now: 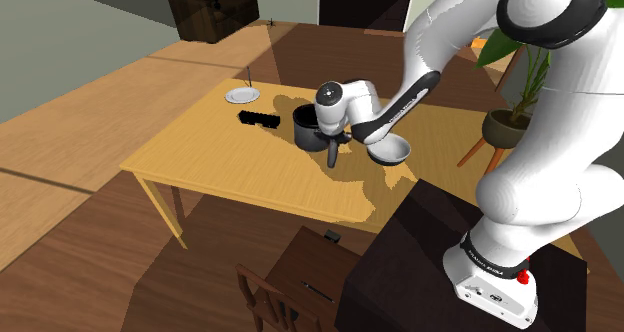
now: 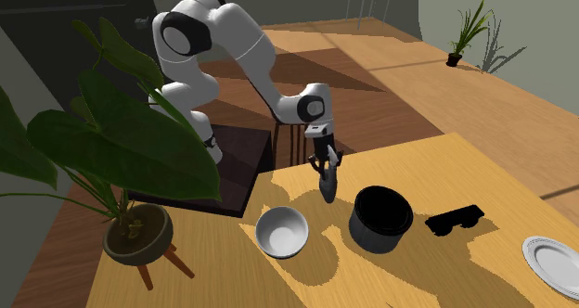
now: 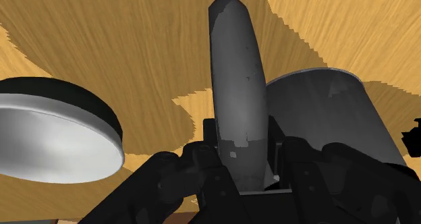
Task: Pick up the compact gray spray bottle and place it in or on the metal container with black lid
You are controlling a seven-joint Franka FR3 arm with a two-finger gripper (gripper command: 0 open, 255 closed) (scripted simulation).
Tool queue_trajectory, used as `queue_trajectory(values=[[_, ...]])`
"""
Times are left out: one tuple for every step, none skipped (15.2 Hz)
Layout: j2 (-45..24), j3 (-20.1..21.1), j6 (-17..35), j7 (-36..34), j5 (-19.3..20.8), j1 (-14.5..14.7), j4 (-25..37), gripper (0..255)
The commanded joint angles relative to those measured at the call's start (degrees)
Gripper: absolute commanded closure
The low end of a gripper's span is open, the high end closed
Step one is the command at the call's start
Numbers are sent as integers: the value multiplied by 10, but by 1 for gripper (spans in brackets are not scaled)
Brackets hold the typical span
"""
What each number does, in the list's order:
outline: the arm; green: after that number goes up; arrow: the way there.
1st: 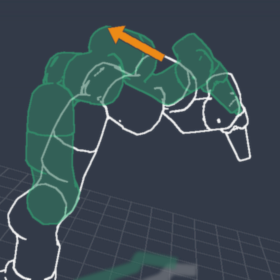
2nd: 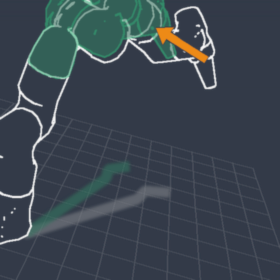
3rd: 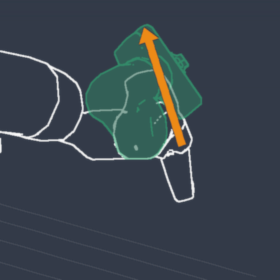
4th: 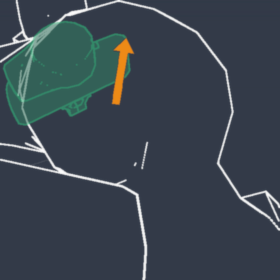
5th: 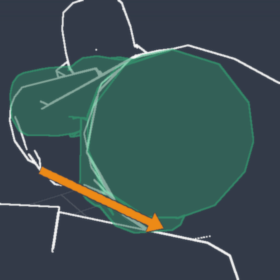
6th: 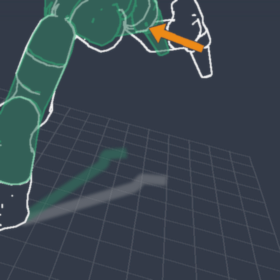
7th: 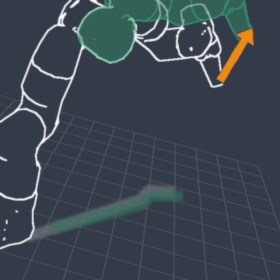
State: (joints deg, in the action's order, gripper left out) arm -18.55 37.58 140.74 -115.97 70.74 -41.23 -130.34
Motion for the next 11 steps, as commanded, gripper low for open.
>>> queue_trajectory(values=[[17, 8, 1, 19, -22, -7, -3, 255], [24, 11, 1, 28, -33, -10, -5, 255], [32, 15, 1, 37, -43, -13, -6, 255], [40, 18, 1, 46, -54, -16, -8, 255], [48, 22, 1, 55, -65, -19, -9, 255], [56, 25, 1, 65, -76, -22, -10, 255], [64, 28, 1, 74, -88, -24, -11, 255], [72, 32, 0, 84, -99, -27, -12, 255], [80, 35, 0, 94, -111, -30, -13, 255], [88, 38, 0, 104, -122, -32, -14, 255], [96, 41, -1, 114, -134, -35, -14, 255]])
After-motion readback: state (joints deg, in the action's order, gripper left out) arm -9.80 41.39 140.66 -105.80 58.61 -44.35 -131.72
